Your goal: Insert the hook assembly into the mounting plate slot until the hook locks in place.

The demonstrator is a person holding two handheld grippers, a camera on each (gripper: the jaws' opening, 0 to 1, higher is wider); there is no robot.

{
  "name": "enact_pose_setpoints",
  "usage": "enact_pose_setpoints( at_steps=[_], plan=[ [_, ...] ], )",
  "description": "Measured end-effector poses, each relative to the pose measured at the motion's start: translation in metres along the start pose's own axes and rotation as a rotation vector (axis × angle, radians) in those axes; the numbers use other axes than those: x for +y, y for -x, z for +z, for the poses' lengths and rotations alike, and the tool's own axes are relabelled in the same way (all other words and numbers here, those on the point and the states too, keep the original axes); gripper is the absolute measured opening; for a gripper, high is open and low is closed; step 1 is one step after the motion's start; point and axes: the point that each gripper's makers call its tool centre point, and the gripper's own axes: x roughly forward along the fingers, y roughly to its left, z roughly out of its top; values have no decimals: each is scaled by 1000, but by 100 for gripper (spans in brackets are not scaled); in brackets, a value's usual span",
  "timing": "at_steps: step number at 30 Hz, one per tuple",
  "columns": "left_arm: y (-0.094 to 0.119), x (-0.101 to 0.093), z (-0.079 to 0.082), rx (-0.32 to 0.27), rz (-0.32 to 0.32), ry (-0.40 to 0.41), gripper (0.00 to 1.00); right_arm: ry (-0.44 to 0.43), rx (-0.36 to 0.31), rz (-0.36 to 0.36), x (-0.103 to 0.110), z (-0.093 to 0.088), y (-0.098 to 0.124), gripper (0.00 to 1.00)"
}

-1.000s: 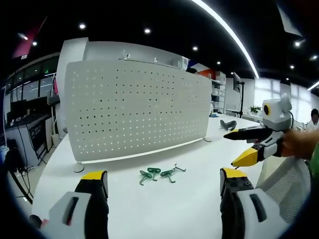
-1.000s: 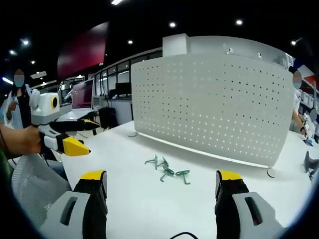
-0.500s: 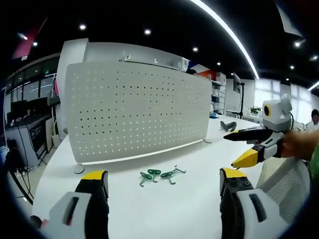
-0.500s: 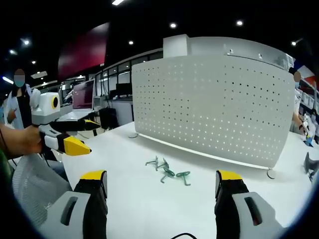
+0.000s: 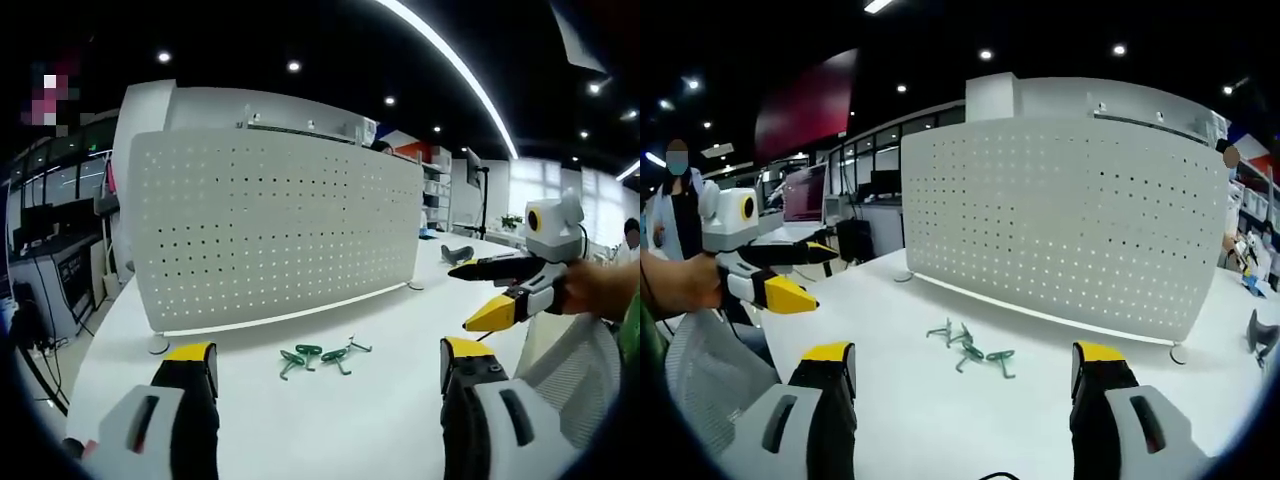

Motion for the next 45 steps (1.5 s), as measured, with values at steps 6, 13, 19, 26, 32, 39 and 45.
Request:
enact_pose_setpoints(
  at_steps=[6,13,19,26,32,39,45],
  plan=[
    [0,1,1,-2,0,-1,94,2,-7,-1,-1,3,0,91],
    [1,3,5,-8,4,-5,94,7,-8,0,-2,5,-2,90],
    [0,3,6,-11,3,-4,94,10,-12,-1,-3,8,-2,90],
    [-1,4,7,-10,3,-5,93,13,-13,1,-4,9,-3,90],
    [-2,4,9,-13,3,-9,93,15,-14,1,-6,11,-5,89],
    [-3,4,10,-11,1,-10,93,21,-12,2,-11,11,-6,88],
    [-4,4,10,-12,0,-14,92,32,-12,3,-17,14,-7,86]
  ],
)
